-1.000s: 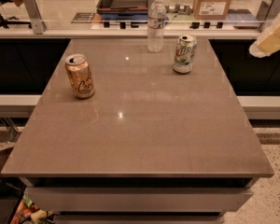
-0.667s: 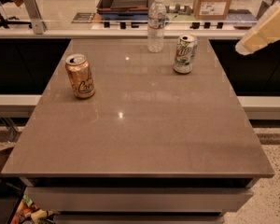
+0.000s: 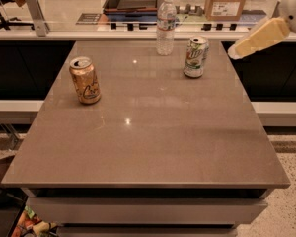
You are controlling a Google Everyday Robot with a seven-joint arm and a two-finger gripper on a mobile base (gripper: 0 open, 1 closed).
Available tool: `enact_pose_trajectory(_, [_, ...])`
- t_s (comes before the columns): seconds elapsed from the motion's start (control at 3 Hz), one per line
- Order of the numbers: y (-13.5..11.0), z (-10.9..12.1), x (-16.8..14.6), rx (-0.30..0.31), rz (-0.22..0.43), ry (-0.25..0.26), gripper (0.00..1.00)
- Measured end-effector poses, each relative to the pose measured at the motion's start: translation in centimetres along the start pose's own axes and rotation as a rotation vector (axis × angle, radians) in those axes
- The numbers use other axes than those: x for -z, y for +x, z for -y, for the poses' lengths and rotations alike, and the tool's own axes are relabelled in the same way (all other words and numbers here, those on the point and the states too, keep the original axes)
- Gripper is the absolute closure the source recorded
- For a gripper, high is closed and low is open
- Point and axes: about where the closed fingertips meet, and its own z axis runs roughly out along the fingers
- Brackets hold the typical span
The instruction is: Move 7up can near orange can
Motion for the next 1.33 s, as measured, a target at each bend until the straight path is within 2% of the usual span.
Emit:
enact_pose_trajectory(0.67, [1.8,-0.5,-6.0,-0.166,0.113,-0.108,0.0])
enact_pose_trajectory(1.0, [1.6,-0.6,-8.1,-0.208,0.142,-0.135,0.0])
enact_pose_trajectory(1.33, [1.7,-0.6,-8.4,-0.213,0.145,-0.139,0.0])
